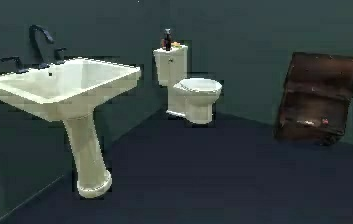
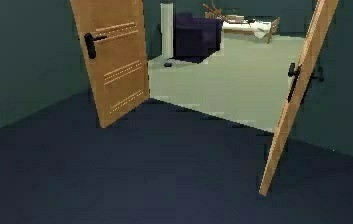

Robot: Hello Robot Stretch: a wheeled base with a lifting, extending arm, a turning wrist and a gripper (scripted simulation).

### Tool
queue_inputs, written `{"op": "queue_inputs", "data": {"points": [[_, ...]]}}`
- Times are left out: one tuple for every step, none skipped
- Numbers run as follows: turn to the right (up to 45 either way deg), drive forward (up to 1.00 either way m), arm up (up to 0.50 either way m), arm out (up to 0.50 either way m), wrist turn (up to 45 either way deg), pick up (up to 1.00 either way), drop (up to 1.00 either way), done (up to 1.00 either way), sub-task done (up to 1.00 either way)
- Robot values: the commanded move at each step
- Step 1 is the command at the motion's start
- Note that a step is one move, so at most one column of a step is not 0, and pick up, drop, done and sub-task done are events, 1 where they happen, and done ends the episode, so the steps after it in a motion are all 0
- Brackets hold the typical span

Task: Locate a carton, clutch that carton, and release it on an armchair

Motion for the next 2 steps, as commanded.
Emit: {"op": "queue_inputs", "data": {"points": [[45.0,0.0,0.0,0.0,0.0,0.0,0.0,0.0,0.0],[45.0,0.0,0.0,0.0,0.0,0.0,0.0,0.0,0.0]]}}
